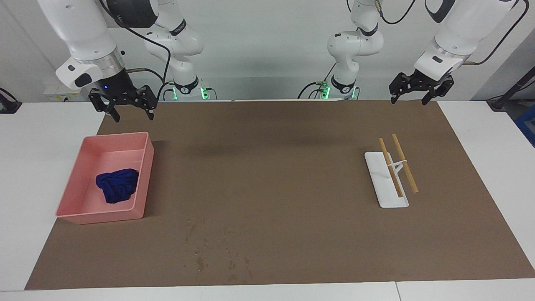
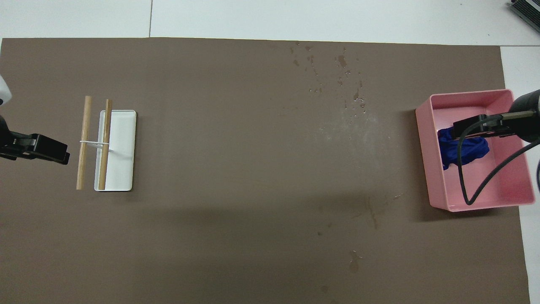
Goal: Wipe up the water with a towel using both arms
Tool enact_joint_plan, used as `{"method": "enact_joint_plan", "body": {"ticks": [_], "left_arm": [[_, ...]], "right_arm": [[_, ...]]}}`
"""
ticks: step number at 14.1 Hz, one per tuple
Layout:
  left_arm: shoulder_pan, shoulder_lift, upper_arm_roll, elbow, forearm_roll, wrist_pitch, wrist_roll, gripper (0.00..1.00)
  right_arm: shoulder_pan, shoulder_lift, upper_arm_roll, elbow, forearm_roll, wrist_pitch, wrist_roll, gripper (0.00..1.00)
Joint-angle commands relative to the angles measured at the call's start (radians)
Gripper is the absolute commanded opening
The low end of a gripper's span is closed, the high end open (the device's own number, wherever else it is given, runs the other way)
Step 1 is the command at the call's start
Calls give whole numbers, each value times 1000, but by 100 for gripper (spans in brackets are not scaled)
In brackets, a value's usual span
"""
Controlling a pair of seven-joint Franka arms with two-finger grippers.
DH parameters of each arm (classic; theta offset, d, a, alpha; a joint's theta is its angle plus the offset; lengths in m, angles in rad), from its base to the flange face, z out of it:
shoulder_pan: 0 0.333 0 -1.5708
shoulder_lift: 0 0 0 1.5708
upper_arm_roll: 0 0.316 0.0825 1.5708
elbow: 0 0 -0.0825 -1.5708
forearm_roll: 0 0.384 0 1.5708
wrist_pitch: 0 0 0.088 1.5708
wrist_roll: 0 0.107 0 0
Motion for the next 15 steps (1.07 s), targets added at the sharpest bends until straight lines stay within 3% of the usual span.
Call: {"method": "enact_joint_plan", "body": {"ticks": [1, 15], "left_arm": [[1, -22, -1, -19, 15, -9, 5, 100], [1, -22, -1, -19, 15, -9, 4, 100]], "right_arm": [[-18, -4, 15, -5, 17, 6, 3, 100], [-26, -9, 9, -16, 17, 1, 12, 100]]}}
